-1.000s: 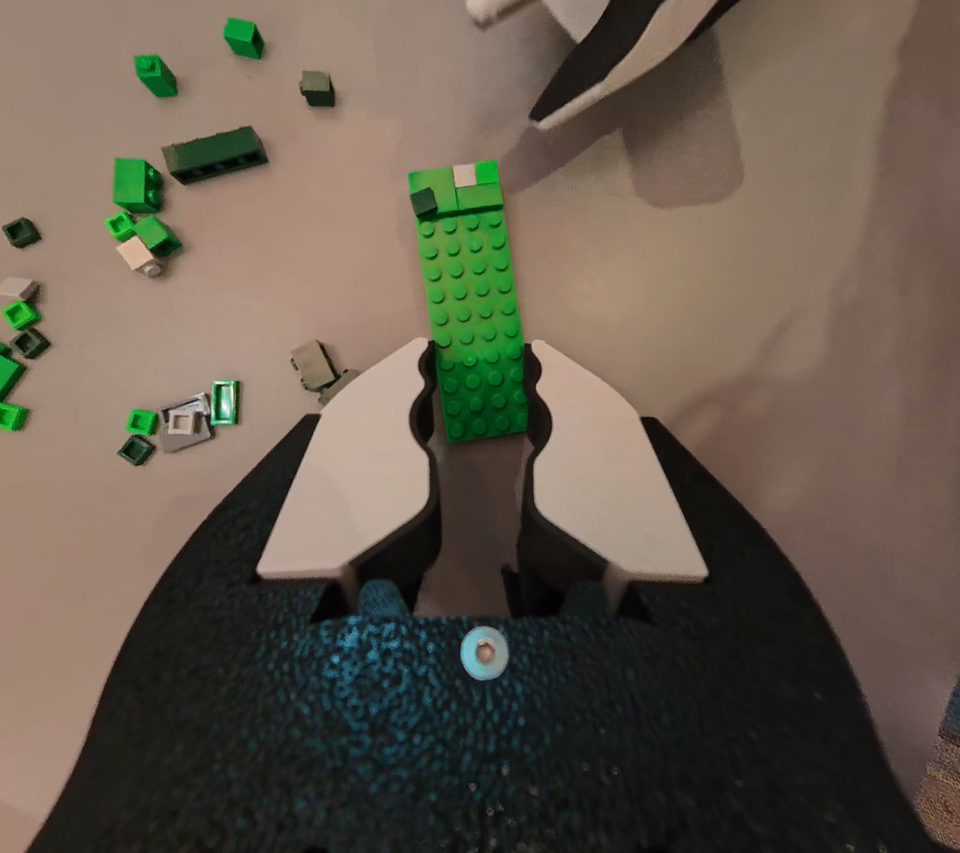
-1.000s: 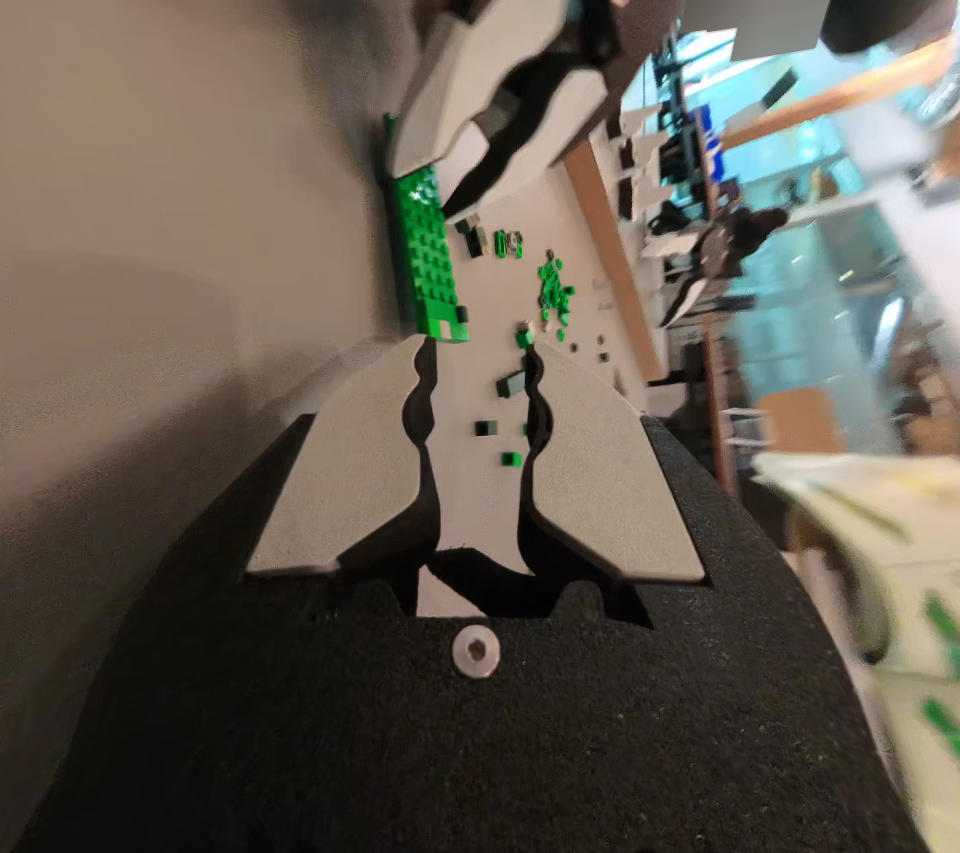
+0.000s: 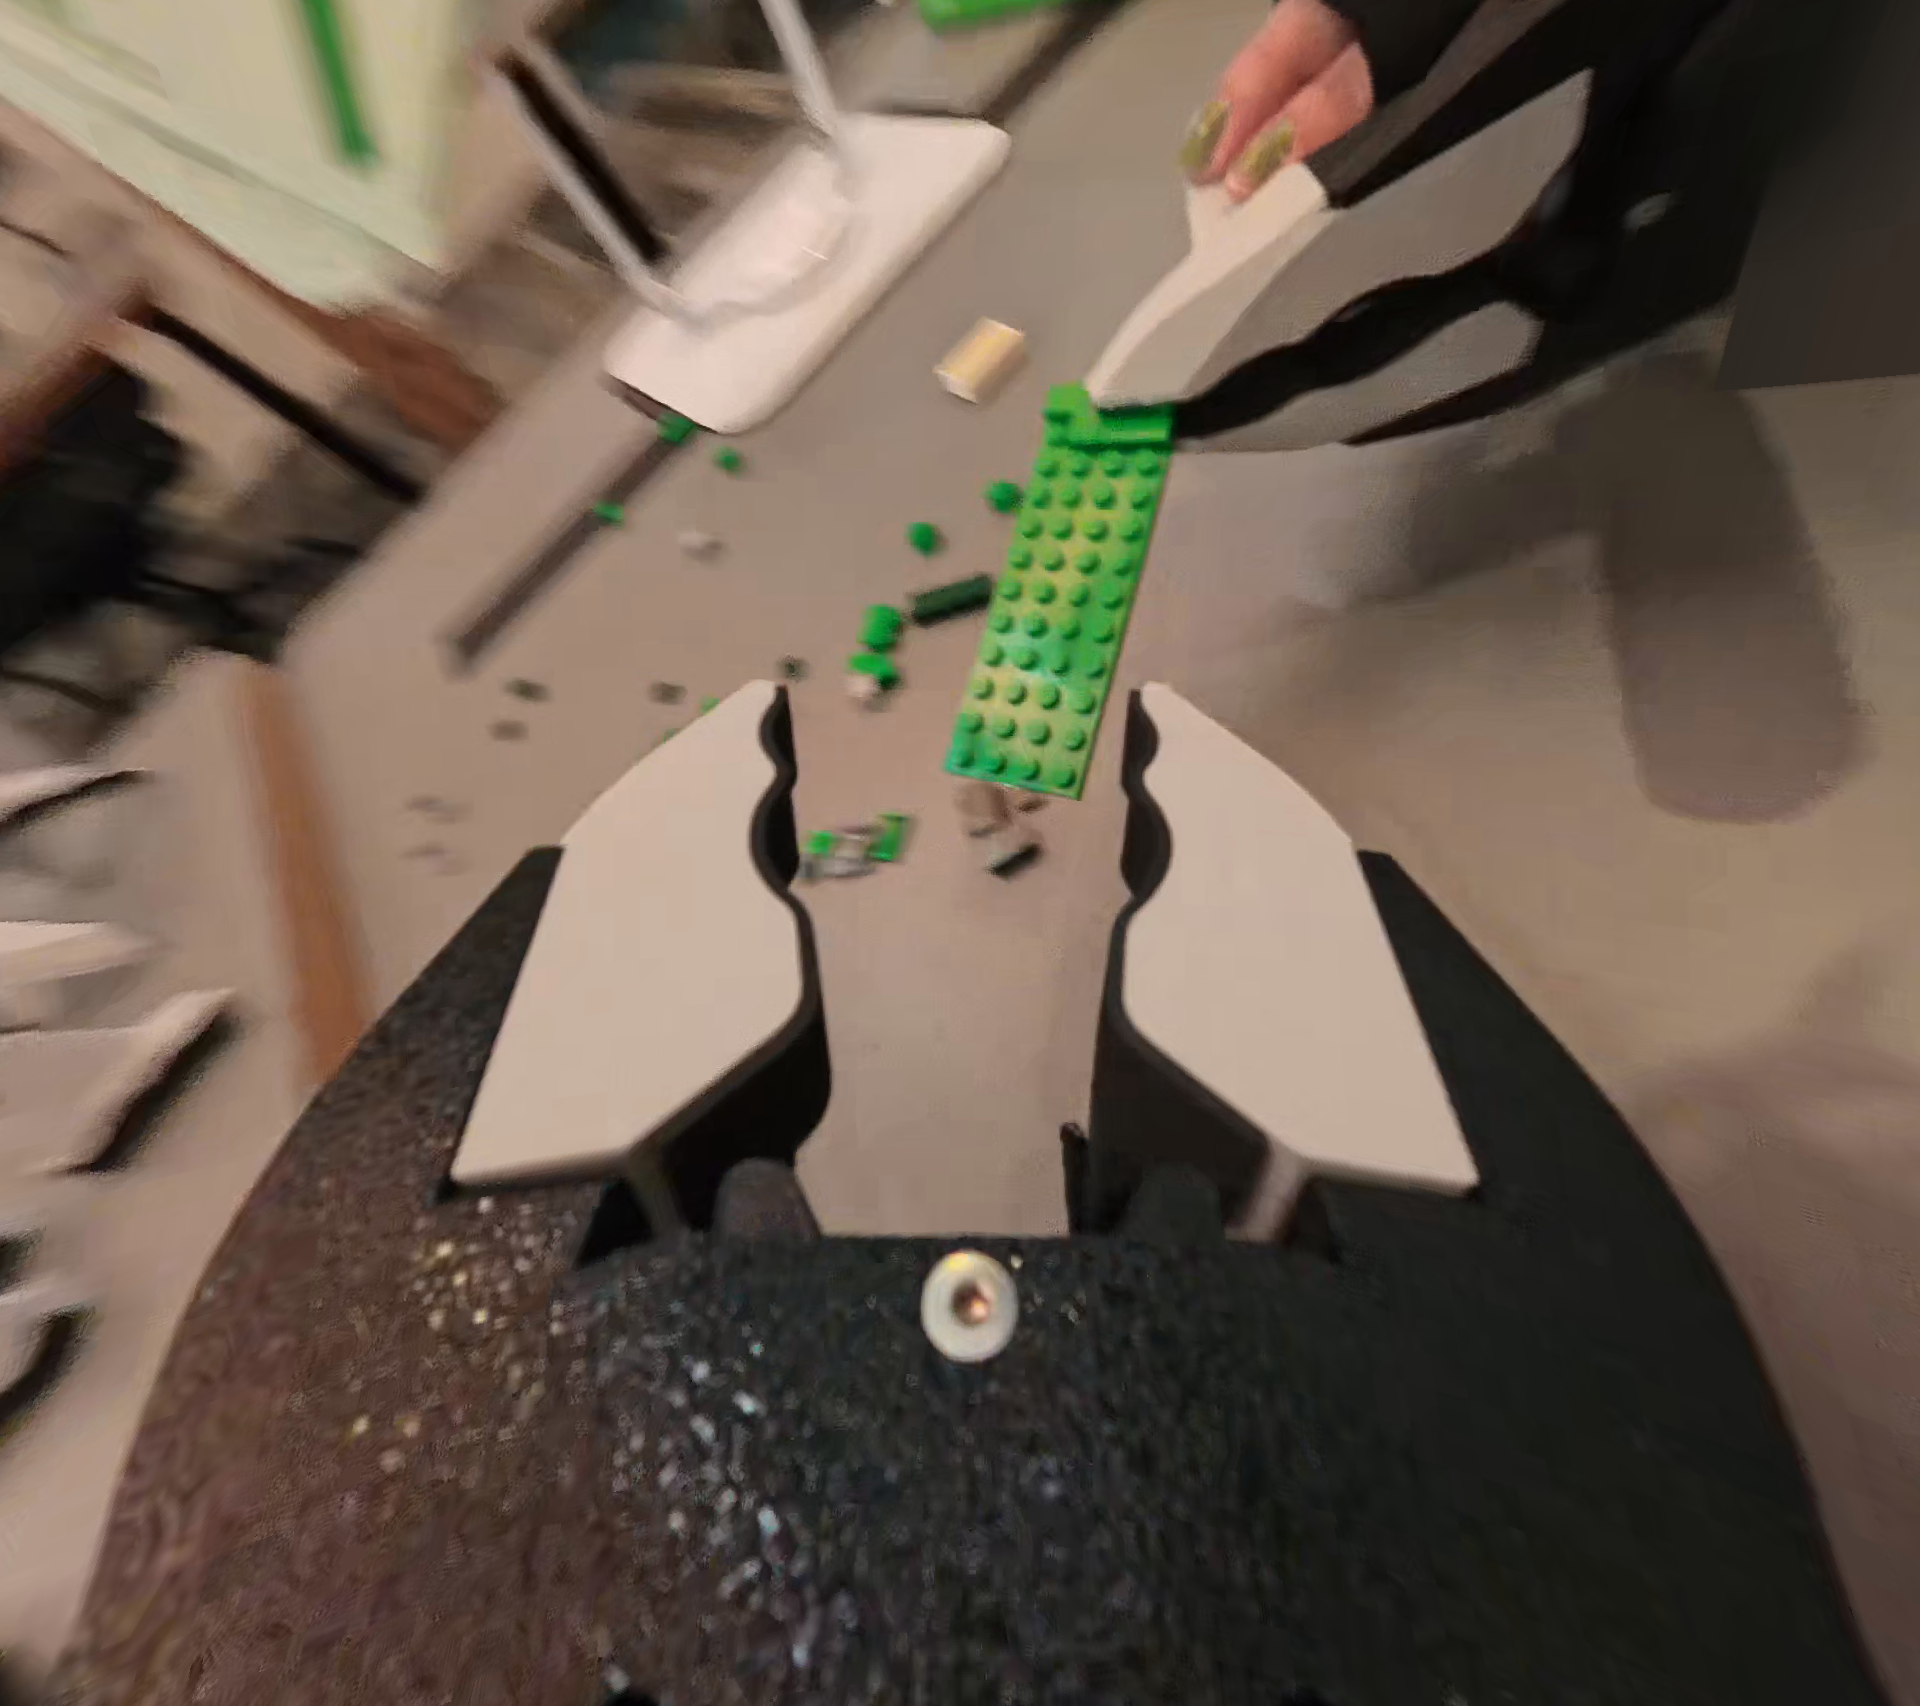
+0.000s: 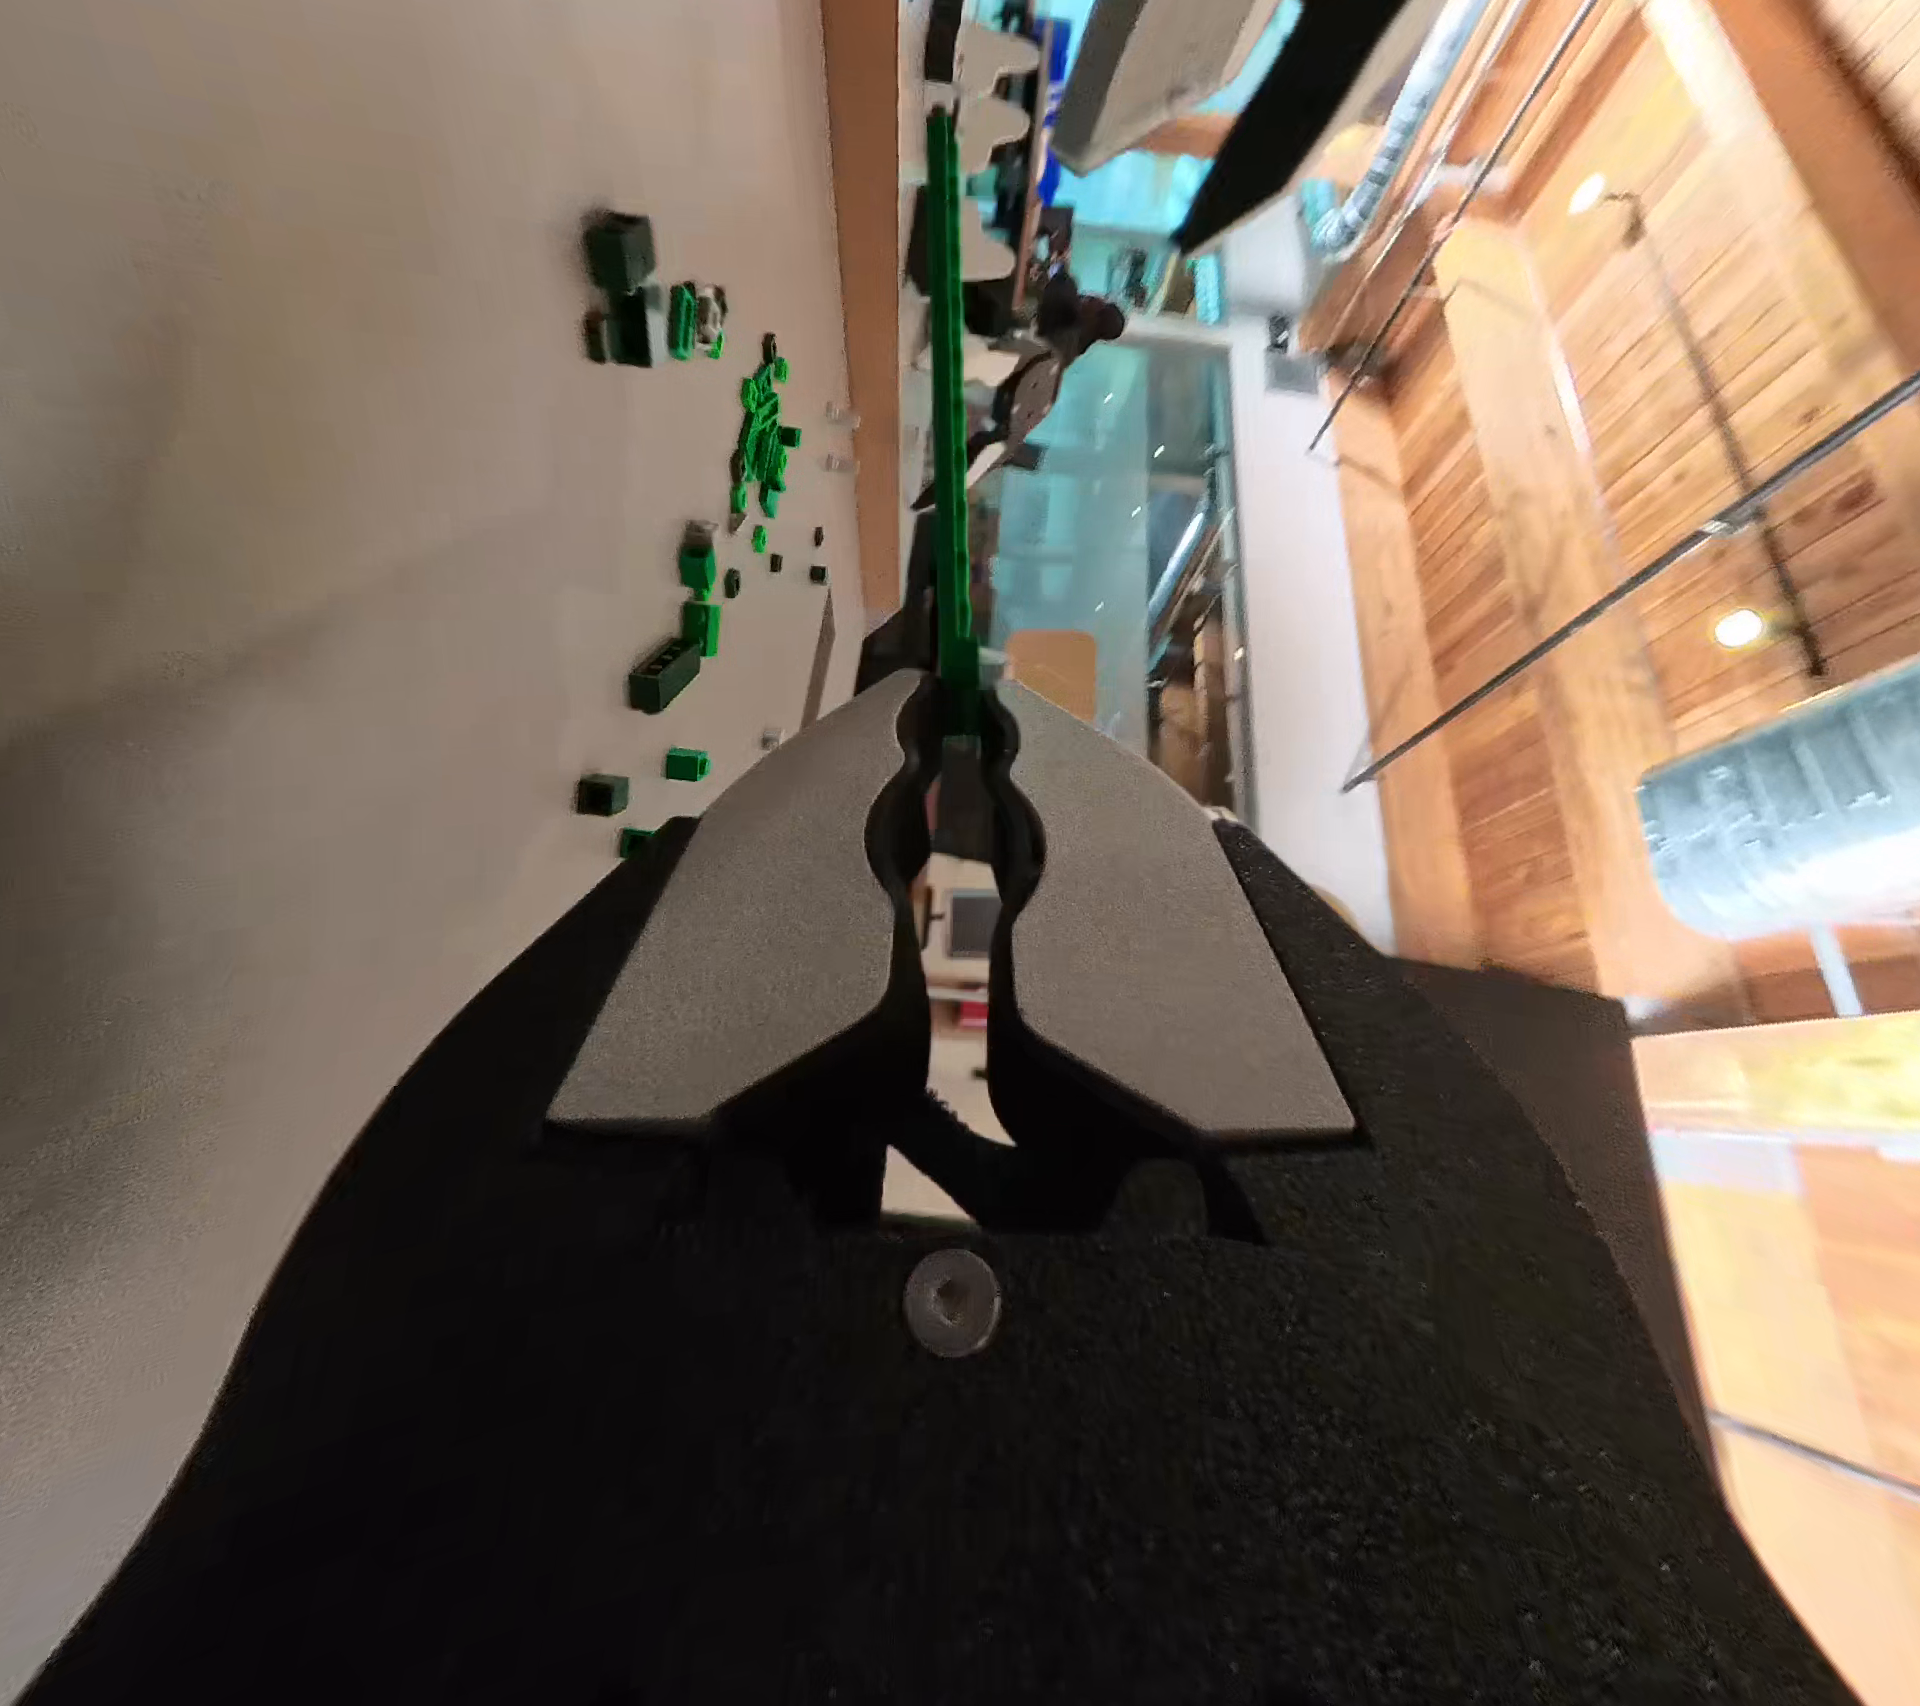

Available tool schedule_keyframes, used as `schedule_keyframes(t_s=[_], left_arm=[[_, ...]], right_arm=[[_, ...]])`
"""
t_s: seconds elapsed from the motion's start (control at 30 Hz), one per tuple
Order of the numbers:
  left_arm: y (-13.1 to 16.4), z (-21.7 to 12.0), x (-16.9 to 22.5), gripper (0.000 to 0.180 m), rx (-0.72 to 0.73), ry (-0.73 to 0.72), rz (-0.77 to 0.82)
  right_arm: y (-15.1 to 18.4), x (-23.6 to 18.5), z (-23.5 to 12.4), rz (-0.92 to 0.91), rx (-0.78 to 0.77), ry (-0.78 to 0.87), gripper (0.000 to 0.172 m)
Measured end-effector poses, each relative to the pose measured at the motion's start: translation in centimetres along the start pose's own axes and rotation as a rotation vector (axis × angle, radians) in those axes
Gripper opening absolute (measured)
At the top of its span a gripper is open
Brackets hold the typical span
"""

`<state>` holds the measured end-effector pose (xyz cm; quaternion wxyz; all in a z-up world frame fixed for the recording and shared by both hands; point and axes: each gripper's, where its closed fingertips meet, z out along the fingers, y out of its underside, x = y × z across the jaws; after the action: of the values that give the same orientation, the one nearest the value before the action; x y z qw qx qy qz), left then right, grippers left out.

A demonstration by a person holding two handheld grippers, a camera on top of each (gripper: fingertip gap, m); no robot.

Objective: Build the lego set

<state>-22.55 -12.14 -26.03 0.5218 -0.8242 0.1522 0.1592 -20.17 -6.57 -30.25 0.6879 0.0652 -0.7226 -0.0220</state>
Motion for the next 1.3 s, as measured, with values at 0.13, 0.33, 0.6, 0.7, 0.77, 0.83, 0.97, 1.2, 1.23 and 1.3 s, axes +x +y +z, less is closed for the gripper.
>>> schedule_keyframes(t_s=[0.13, 0.33, 0.6, 0.7, 0.77, 0.83, 0.97, 1.2, 1.23, 1.3], left_arm=[[-2.2, -1.2, -0.2, 0.043, -0.021, -0.272, 0.36], [-2.0, -1.3, -0.9, 0.02, -0.212, -0.431, 0.568], [-7.1, -5.1, -1.4, 0.004, 0.042, -0.515, 0.878], [-9.7, -7.8, -3.4, 0.004, 0.242, -0.351, 0.812], [-11.7, -10.3, -4.9, 0.003, 0.385, -0.248, 0.785], [-13.0, -12.3, -6.5, 0.003, 0.454, -0.181, 0.777], [-15.0, -15.1, -5.9, 0.004, 0.656, -0.012, 0.835], [-12.5, -15.7, -3.7, 0.004, 0.789, 0.189, 0.903], [-12.1, -15.6, -3.9, 0.004, 0.785, 0.192, 0.914], [-11.5, -15.6, -4.5, 0.004, 0.77, 0.216, 0.907]], right_arm=[[-0.8, 1.4, 1.0, 0.058, -0.082, -0.092, 0.006], [-3.6, 5.2, 0.0, 0.178, -0.059, -0.112, 0.006], [-4.2, 12.7, -4.7, 0.387, 0.019, 0.02, 0.016], [-1.6, 14.0, -6.8, 0.597, 0.026, -0.037, 0.016], [-0.6, 13.3, -7.1, 0.725, 0.032, -0.15, 0.009], [-0.3, 11.1, -6.5, 0.819, 0.016, -0.34, 0.008], [-1.0, 5.9, -4.1, 0.98, 0.031, -0.763, 0.008], [2.8, -0.3, 0.2, 0.965, -0.046, -1.125, 0.008], [3.1, -0.8, 0.3, 0.958, -0.037, -1.174, 0.011], [3.1, -1.1, 1.0, 0.947, 0.009, -1.218, 0.013]])
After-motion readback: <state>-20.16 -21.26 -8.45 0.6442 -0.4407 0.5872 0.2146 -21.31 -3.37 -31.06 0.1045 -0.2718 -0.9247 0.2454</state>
